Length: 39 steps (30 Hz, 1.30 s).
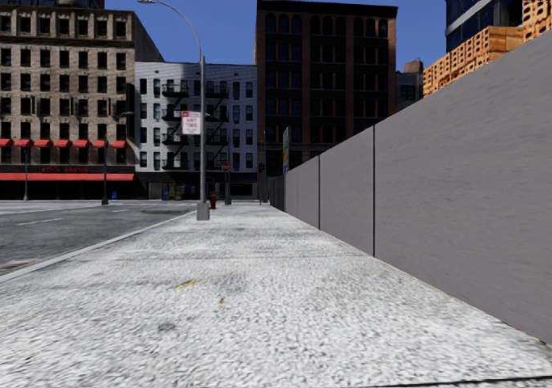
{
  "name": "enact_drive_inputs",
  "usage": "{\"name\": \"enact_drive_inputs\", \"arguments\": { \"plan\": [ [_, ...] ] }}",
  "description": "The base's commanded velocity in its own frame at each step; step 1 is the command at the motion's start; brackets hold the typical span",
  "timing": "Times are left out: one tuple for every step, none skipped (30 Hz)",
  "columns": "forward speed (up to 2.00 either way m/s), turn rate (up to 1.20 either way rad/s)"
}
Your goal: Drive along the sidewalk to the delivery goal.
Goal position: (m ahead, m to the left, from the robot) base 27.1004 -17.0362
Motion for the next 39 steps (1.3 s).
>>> {"name": "enact_drive_inputs", "arguments": {
  "plan": [
    [2.0,0.21],
    [2.0,0.22],
    [2.0,0.23],
    [2.0,0.23],
    [2.0,0.25],
    [2.0,0.25],
    [2.0,0.26],
    [2.0,0.26],
    [2.0,0.26],
    [2.0,0.26],
    [2.0,0.26],
    [2.0,0.26],
    [2.0,0.26],
    [2.0,0.26],
    [2.0,0.0],
    [2.0,0.0],
    [2.0,0.0],
    [2.0,0.0],
    [2.0,0.0],
    [2.0,0.0],
    [2.0,0.0],
    [2.0,0.0],
    [2.0,0.0],
    [2.0,0.0],
    [2.0,0.0],
    [2.0,0.0],
    [2.0,0.0],
    [2.0,0.0],
    [2.0,0.0],
    [2.0,0.0],
    [2.0,0.0],
    [2.0,0.0],
    [2.0,0.0],
    [2.0,0.0],
    [2.0,0.0],
    [2.0,0.0],
    [2.0,0.0],
    [2.0,0.0],
    [2.0,0.0]
  ]
}}
